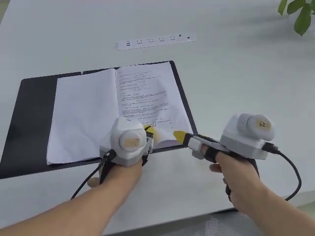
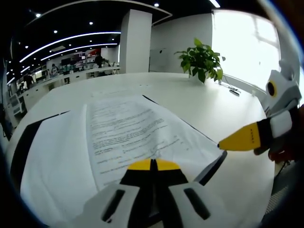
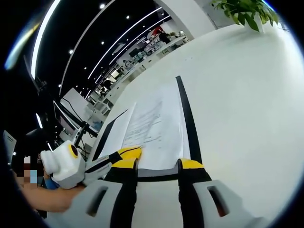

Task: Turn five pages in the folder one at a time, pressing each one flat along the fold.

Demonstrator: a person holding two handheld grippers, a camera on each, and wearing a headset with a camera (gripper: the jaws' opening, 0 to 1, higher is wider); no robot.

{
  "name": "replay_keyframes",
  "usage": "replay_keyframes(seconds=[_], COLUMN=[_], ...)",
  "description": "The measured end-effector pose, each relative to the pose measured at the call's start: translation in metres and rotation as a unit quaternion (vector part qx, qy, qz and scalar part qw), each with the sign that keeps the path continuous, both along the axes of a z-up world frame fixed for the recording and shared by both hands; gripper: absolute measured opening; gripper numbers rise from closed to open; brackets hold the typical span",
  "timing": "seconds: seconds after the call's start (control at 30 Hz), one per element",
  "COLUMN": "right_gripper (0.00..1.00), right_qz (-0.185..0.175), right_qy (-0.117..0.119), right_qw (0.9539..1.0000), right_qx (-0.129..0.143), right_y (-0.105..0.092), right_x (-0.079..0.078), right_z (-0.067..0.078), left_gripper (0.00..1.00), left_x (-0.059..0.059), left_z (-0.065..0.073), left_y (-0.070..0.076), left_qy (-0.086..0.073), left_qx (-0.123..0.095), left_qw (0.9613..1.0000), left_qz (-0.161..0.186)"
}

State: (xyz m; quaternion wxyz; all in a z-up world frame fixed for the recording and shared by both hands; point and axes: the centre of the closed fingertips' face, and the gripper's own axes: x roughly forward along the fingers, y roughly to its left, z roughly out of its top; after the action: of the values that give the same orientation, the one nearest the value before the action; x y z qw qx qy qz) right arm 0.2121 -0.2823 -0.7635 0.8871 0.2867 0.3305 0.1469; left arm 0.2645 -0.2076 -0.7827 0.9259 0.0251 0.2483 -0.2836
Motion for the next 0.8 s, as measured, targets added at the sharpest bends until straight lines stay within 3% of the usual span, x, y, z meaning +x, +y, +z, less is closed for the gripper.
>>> replay_keyframes(seconds=[0.1, 0.23, 0.33, 0.37, 0.4, 0.63, 0.8], right_gripper=[0.23, 0.11, 0.0, 0.0, 0.0, 0.0, 0.0], right_qz=[-0.009, -0.05, -0.055, -0.057, -0.058, -0.049, -0.04], right_qy=[0.008, 0.038, 0.046, 0.049, 0.05, 0.026, -0.004], right_qw=[0.9999, 0.9968, 0.9961, 0.9949, 0.9951, 0.998, 0.9988], right_qx=[0.0, 0.049, 0.051, 0.066, 0.063, 0.03, 0.027], right_y=[-0.006, -0.013, -0.019, -0.017, -0.018, -0.015, -0.011], right_x=[0.002, 0.004, 0.003, 0.004, 0.003, 0.003, 0.004], right_z=[-0.006, -0.011, -0.017, -0.015, -0.016, -0.005, 0.016], left_gripper=[0.0, 0.0, 0.0, 0.0, 0.0, 0.0, 0.07], left_x=[0.0, 0.0, 0.0, 0.0, 0.0, -0.001, -0.005], left_z=[0.0, 0.0, 0.0, 0.0, 0.001, 0.001, 0.006], left_y=[0.0, 0.0, 0.0, 0.0, 0.0, -0.001, 0.002], left_qy=[0.0, 0.001, 0.002, 0.002, 0.003, 0.007, 0.032], left_qx=[0.0, -0.001, -0.003, -0.002, -0.001, -0.004, -0.024], left_qw=[1.0, 1.0, 1.0, 1.0, 1.0, 1.0, 0.9992], left_qz=[0.0, 0.001, 0.001, 0.0, 0.0, 0.0, -0.008])
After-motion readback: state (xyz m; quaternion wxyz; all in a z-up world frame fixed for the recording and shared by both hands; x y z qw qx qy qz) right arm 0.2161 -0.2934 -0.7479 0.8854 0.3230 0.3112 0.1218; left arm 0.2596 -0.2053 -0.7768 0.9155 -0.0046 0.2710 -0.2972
